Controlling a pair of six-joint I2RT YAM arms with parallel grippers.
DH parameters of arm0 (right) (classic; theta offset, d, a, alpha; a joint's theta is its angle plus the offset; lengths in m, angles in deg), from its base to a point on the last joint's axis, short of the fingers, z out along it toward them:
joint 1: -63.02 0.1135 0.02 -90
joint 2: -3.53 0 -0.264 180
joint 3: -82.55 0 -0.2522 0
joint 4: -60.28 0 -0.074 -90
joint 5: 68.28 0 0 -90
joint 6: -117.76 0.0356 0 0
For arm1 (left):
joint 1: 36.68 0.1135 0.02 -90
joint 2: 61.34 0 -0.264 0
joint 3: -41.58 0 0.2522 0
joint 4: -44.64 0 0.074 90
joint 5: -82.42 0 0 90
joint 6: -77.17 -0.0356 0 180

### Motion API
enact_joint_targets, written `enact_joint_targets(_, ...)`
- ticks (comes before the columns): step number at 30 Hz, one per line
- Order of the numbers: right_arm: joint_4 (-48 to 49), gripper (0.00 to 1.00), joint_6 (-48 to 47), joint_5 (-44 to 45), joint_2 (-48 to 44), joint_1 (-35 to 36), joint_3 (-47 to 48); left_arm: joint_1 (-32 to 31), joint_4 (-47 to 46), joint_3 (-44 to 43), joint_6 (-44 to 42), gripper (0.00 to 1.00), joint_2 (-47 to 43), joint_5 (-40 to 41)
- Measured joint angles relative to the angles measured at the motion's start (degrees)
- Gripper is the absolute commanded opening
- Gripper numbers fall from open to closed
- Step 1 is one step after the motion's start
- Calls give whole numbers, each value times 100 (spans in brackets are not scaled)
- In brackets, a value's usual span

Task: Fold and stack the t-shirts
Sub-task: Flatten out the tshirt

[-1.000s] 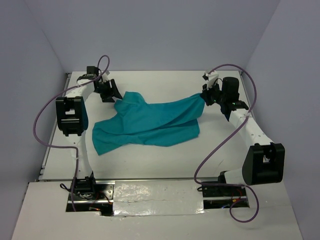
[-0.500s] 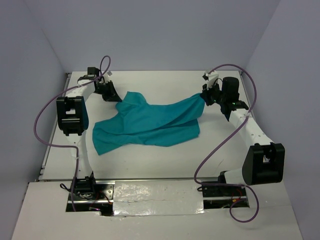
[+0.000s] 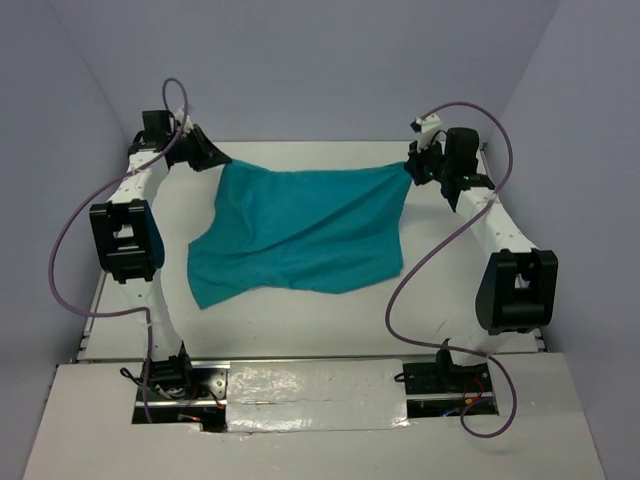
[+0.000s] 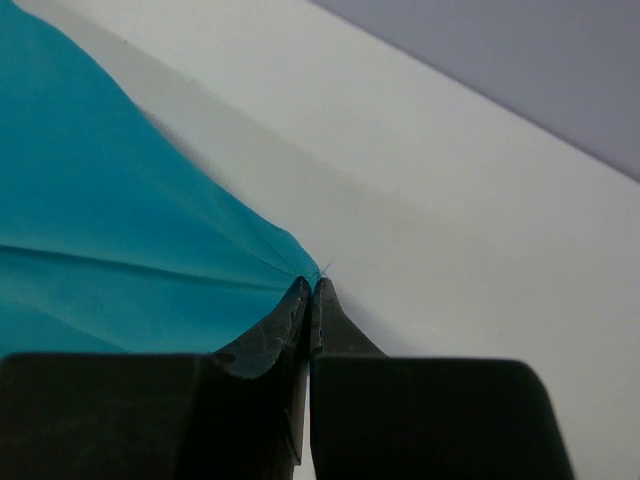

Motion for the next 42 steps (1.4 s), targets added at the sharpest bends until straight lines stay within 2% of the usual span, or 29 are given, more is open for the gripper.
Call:
enact_joint_targets(8, -85, 0, 129, -122, 1049, -256, 1757, 254, -1631, -63, 1276, 0, -352, -155)
enact_joint_targets(12, -111, 0, 315, -199, 1635, -413, 2813, 210, -1958, -673, 1797, 0, -184, -168)
enact_joint_targets(15, -15, 0, 424, -227, 1755, -485, 3073, 179, -2275, -1008, 1974, 0, -177, -173)
enact_joint_targets(20, 236, 0, 468, -328, 1755, -527, 2949, 181, -2721, -918, 2164, 0, -179, -190)
enact_joint_targets(29, 446, 0, 514, -466, 1832, -527, 2557, 181, -2754, -455, 2229, 0, -107, -234)
enact_joint_targets(33, 691, 0, 527, -822, 1639, -575, 2238, 181, -2916, 101, 2208, 0, -313, -302)
enact_joint_targets(37, 737, 0, 605, -1397, 914, -750, 1609, 181, -2962, 1364, 2177, 0, -1340, -313)
enact_joint_targets(42, 1067, 0, 817, -1976, -717, -1021, 990, 181, -3150, 2382, 2024, 0, -3521, -190)
